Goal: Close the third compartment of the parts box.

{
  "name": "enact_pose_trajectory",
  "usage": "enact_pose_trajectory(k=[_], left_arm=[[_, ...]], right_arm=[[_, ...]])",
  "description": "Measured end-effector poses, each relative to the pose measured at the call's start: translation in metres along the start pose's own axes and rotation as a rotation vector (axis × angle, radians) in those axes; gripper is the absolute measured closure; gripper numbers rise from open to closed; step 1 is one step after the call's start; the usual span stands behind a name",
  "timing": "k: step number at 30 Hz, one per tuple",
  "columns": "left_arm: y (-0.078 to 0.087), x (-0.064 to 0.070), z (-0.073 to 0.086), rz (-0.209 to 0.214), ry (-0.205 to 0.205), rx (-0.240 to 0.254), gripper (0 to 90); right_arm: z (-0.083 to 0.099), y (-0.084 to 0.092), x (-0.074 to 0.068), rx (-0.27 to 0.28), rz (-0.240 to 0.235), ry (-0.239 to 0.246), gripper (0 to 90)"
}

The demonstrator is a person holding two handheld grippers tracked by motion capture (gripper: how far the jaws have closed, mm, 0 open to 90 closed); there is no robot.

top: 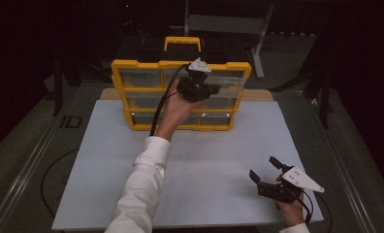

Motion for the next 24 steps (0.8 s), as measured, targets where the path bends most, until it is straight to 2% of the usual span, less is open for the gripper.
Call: enact_pose_trajectory(k=[24], left_arm=[[-0.007, -0.011, -0.001, -0.044, 0.028, 0.014, 90.0]], right_arm=[[0.0, 0.001, 0.001, 0.005, 0.002, -0.003, 9.3]])
Point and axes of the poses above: each handheld gripper's, and its own axes: y roughly backward along the jaws, z roughly out of its underside, x roughly to its right, the point moved 4 cm from there along -y, roughly forward along the jaws, and after that the axes turned 4 degrees about -y, right-handed, at the moved point
